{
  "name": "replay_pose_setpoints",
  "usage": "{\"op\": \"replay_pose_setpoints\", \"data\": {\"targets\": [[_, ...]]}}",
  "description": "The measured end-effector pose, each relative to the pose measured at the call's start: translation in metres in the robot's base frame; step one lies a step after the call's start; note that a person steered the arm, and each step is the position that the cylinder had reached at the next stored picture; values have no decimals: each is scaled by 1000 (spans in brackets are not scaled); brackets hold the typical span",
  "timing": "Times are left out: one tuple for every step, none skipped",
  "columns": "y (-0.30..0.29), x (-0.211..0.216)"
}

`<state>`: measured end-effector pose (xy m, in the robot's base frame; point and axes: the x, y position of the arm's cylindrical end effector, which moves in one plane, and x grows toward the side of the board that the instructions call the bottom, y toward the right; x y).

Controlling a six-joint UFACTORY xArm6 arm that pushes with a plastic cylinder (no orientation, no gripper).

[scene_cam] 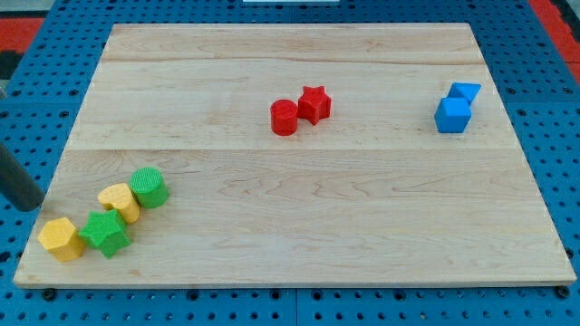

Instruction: Push yellow blocks into the green circle

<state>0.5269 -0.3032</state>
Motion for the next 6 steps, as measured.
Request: {"op": "replay_pose_setpoints", "data": {"targets": [[-1,23],[1,89],[7,89],[24,67],[63,55],[83,46]]}}
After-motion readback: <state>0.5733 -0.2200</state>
